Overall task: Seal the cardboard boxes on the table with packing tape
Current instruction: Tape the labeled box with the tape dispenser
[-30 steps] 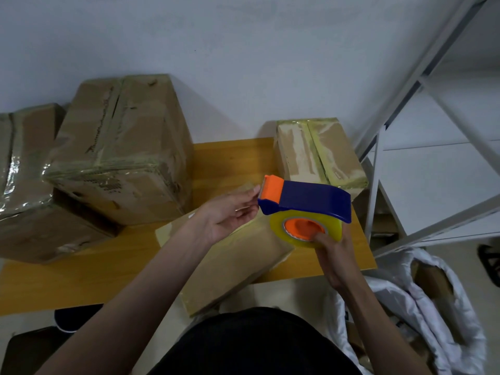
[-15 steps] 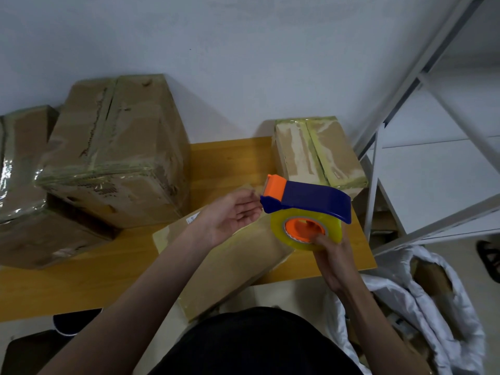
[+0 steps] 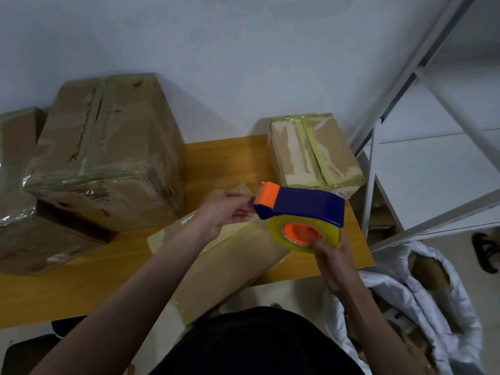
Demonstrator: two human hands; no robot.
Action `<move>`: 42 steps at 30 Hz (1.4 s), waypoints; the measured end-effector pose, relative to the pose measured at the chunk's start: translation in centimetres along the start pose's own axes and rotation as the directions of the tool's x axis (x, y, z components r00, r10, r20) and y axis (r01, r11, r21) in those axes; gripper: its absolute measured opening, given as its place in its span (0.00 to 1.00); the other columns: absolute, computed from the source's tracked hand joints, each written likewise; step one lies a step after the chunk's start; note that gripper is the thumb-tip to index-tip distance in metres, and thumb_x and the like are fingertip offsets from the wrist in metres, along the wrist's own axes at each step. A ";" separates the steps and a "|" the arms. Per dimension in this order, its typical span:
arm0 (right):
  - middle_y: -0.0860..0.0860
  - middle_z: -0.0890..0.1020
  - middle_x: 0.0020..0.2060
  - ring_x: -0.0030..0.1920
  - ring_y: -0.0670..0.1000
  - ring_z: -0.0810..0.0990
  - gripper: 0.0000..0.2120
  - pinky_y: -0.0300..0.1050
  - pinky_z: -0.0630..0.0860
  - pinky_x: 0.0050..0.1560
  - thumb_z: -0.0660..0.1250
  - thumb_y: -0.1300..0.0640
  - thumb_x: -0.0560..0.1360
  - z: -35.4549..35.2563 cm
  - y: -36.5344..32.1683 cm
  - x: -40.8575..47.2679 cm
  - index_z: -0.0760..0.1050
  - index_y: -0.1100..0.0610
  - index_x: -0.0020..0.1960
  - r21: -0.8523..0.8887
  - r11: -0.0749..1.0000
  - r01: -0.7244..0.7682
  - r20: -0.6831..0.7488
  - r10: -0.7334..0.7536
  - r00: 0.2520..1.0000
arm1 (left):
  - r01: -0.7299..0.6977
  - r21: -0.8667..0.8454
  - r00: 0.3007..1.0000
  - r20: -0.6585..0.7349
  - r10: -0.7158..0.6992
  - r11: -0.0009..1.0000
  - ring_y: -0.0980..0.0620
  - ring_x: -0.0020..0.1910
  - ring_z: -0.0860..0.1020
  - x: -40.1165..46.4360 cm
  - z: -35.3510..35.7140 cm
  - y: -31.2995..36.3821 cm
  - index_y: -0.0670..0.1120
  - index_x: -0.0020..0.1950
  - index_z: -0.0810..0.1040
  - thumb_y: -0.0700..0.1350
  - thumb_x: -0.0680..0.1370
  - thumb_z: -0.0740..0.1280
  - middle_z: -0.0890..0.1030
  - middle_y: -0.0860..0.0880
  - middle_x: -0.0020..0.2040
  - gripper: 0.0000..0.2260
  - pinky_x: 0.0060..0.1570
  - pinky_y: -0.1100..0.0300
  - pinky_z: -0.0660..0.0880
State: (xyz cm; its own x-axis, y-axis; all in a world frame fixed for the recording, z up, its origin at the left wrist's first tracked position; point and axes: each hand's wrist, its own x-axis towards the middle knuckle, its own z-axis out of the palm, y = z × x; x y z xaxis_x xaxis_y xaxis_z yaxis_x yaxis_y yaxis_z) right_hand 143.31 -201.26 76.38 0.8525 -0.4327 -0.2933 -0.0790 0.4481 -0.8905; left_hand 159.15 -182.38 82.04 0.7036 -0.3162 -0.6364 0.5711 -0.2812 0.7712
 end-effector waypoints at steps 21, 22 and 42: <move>0.39 0.79 0.52 0.51 0.44 0.80 0.28 0.46 0.79 0.43 0.81 0.58 0.70 1.0 0.8 0.8 0.69 0.40 0.59 -0.687 0.684 0.246 0.008 -0.332 0.943 | -0.180 0.521 0.973 -0.033 0.230 0.834 0.52 0.44 0.82 11.3 -0.9 1.9 0.40 0.49 0.86 0.46 0.73 0.78 0.86 0.45 0.43 0.10 0.49 0.60 0.79; 0.39 0.79 0.52 0.51 0.43 0.80 0.29 0.44 0.78 0.42 0.81 0.58 0.70 1.4 0.9 1.3 0.68 0.39 0.58 -0.708 0.659 0.255 0.030 -0.333 0.943 | -0.169 0.534 0.973 -0.042 0.226 0.828 0.52 0.44 0.82 12.1 -1.0 1.7 0.40 0.49 0.86 0.45 0.73 0.78 0.86 0.44 0.43 0.10 0.47 0.61 0.79; 0.47 0.80 0.48 0.46 0.47 0.79 0.24 0.40 0.70 0.37 0.79 0.48 0.72 5.6 3.7 9.1 0.68 0.48 0.60 -0.840 0.528 0.125 0.060 -0.139 0.988 | -0.198 0.651 0.948 -0.061 0.311 0.732 0.61 0.31 0.73 20.4 -3.5 -1.7 0.39 0.46 0.87 0.42 0.73 0.77 0.85 0.44 0.39 0.07 0.29 0.76 0.67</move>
State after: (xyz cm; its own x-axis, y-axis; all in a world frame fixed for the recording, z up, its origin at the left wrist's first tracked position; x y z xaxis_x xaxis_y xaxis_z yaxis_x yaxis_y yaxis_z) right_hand 153.66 -199.19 72.35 0.8847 -0.4429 -0.1453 -0.3688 -0.4745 -0.7992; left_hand 173.97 -185.13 67.80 0.8709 -0.3320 -0.3624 0.0033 -0.7334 0.6798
